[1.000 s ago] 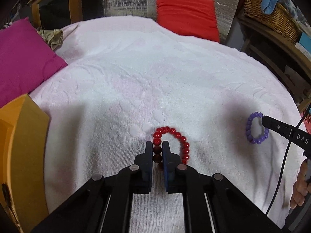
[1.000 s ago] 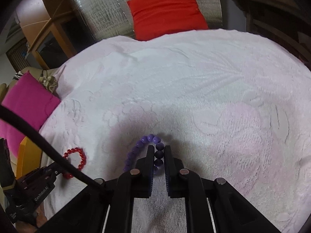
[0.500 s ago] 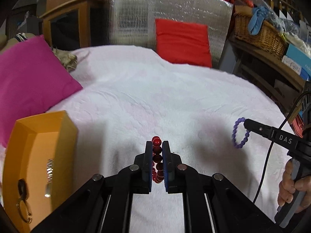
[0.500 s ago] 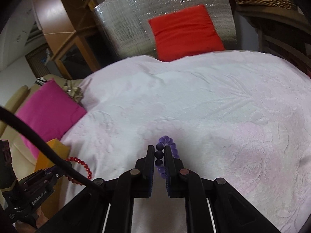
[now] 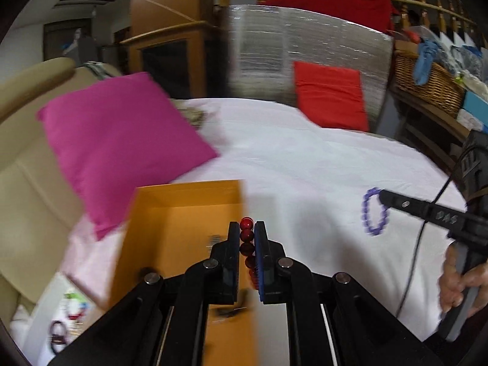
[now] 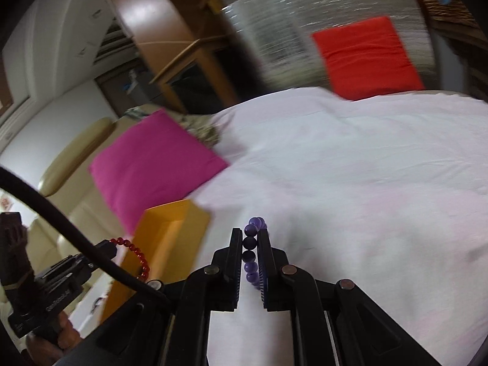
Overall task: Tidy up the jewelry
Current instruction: 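Carry both bracelets into the orange box and open both grippers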
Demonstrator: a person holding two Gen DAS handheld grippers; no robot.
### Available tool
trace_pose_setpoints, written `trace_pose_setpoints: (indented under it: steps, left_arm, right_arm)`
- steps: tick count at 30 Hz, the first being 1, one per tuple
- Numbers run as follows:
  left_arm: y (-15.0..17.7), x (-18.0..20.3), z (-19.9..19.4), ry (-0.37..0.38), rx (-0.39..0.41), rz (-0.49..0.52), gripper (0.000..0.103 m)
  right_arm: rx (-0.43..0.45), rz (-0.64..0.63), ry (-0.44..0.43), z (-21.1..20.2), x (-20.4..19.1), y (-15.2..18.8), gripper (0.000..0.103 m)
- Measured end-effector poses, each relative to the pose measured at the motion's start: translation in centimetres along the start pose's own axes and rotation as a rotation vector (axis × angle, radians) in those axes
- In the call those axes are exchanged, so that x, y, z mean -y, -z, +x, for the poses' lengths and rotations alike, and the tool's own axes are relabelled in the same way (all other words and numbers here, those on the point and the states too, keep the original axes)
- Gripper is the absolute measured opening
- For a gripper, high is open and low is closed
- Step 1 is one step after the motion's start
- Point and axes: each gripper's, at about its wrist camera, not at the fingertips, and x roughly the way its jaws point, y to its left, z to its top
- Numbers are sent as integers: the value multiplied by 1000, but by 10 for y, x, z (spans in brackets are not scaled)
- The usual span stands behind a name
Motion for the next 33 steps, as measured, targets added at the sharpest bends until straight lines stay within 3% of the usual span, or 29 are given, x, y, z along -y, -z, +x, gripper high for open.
trace_pose_setpoints:
  steps: [5, 10, 19, 27, 30, 32, 33]
  left_arm:
    - [-3, -62, 2, -65, -35, -35, 9]
    - [-3, -95, 27, -38, -80, -85, 10]
    - [37, -93, 70, 97, -181, -179, 10]
    - [68, -84, 100, 128, -304, -190, 10]
    - [72, -83, 102, 112, -335, -183, 21]
    - [72, -84, 95, 86, -330, -178, 46]
    - [71, -83, 88, 67, -315, -171, 51]
  right_arm:
    - [-54, -59, -71, 30, -58, -9, 11]
    - [-149, -95, -127, 79, -103, -18, 11]
    - [-350, -103, -124, 206, -148, -15, 11]
    - [-498, -69, -68, 280, -157, 3, 11]
    - [-524, -63, 4, 284, -149, 2, 17]
    - [-514, -26, -1, 278, -141, -3, 23]
    - [-492, -9, -24, 269, -138, -8, 31]
